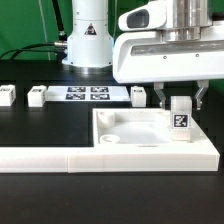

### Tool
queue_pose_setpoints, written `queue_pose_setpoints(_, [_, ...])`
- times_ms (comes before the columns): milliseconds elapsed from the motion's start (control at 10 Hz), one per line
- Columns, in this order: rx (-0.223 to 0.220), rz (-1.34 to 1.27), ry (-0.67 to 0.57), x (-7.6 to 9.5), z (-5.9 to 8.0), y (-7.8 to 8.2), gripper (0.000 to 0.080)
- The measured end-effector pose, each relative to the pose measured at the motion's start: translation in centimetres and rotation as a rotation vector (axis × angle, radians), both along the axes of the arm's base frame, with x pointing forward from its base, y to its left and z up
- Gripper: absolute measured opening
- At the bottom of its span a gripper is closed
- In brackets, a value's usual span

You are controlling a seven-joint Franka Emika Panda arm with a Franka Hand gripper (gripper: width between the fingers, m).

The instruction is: Assemble square table

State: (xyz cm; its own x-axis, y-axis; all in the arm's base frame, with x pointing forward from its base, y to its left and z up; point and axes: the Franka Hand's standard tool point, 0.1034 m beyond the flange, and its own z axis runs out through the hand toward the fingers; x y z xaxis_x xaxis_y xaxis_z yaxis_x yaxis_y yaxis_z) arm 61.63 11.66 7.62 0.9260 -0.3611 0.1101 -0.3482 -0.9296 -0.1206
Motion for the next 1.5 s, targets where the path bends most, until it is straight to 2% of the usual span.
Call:
queue_pose_setpoints(300, [0.035,-0.354,0.023,0.0,0.0,0.2,0.0291])
queue_pose_setpoints(500, [0.053,-0.449,0.03,0.0,0.0,0.2,0.0291])
queue_pose_setpoints(600, [0.062,-0.498,0.033,0.0,-0.1,0.3,0.0368])
queue_pose_setpoints(700, [0.062,-0.493,0.034,-0.1,-0.1,0.3,0.0505])
queue_pose_setpoints(800, [0.054,-0.441,0.03,-0.1,-0.1,0.3,0.0603])
queue_pose_setpoints(900, [0.041,-0.371,0.034,-0.1,-0.1,0.3,0.0603])
queue_pose_setpoints(1000, [0.02,-0.245,0.03,-0.1,-0.1,0.2,0.0641])
queue_pose_setpoints(1300, [-0.029,0.097,0.025,-0.1,-0.2,0.2,0.0649])
queue_pose_setpoints(1500, [-0.051,0.267,0.027,0.2,-0.1,-0.7,0.0649])
